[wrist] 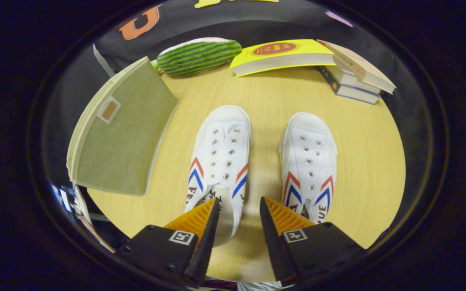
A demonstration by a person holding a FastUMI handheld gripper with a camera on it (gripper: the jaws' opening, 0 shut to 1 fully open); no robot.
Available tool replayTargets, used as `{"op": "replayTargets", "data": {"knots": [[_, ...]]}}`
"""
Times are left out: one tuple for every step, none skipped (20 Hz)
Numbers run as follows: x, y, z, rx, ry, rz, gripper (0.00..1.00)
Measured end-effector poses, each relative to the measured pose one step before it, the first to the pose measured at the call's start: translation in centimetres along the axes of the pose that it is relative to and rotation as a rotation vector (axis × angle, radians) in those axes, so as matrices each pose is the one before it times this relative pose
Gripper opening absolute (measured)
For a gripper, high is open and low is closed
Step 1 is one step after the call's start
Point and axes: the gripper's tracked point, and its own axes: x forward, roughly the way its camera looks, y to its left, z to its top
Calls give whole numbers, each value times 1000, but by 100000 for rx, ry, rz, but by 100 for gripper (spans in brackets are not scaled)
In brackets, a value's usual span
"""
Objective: Open the storage box then place both shoes into the box .Put the left shoe in first, then the right shoe, with the right side of both shoes facing outward in a uniform manner.
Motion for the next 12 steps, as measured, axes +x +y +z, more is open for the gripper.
{"op": "replayTargets", "data": {"knots": [[24,882,-372,1600,2685,5934,47],[624,100,520,2434,-869,179,29],[-424,-217,201,1488,-725,1347,14],[-625,267,275,1515,-1337,2164,10],[-108,318,167,1472,-2436,2248,6],[-413,451,257,1328,-2152,2222,6],[-726,436,150,915,-2205,1014,6],[-791,136,201,738,-2150,537,6],[-780,582,8,725,-1601,899,6],[-754,534,78,-161,-1208,864,6],[-918,611,200,-634,-1675,1331,6],[-940,780,260,-280,-2118,1762,6]]}}
